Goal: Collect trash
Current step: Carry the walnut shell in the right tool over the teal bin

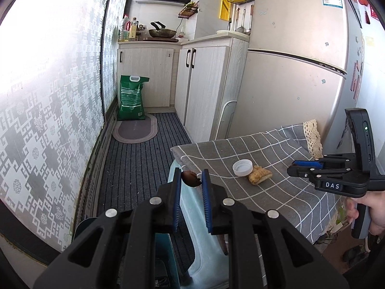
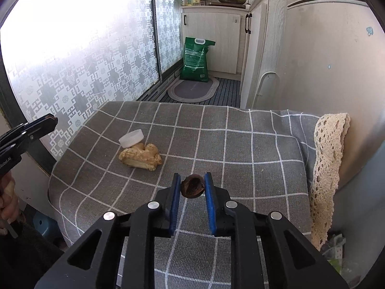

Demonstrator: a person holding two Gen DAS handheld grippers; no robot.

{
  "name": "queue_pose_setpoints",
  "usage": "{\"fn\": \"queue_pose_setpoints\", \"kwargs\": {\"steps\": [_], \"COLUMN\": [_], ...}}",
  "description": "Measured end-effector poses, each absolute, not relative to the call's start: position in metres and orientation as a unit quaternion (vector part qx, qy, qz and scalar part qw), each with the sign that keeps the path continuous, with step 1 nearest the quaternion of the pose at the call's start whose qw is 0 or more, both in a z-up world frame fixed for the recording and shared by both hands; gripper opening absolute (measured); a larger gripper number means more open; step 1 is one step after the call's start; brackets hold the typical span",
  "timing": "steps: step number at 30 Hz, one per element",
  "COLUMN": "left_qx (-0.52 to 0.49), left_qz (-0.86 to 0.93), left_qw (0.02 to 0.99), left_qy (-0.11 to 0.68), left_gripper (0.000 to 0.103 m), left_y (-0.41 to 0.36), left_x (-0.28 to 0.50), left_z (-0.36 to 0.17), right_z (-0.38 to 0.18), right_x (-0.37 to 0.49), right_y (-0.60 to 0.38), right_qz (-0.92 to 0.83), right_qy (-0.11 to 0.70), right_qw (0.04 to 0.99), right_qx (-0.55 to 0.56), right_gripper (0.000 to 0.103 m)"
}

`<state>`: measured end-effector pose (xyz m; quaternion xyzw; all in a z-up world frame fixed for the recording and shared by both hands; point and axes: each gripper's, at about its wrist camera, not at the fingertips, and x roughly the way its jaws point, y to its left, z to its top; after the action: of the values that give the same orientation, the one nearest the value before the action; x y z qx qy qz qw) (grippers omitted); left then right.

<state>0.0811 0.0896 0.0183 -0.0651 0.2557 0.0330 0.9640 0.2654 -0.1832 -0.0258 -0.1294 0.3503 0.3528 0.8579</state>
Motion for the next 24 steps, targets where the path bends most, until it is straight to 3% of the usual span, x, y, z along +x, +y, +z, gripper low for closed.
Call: {"fn": "queue_pose_setpoints", "kwargs": {"steps": [24], "left_qx": [-0.11], "left_qz": [0.093], "left_qw": [0.946], "left_qy": [0.291], "left_gripper": [0.018], "left_y": [0.176], "left_x": [0.034], "left_z": [-0.013], "right_z": [0.014], "right_x": [0.208], "right_y": [-0.09], "right_qz": [0.436], "right_qy": [0.318], "right_qw": [0.829], "right_qx": [-0.145], "right_gripper": [0.02]}}
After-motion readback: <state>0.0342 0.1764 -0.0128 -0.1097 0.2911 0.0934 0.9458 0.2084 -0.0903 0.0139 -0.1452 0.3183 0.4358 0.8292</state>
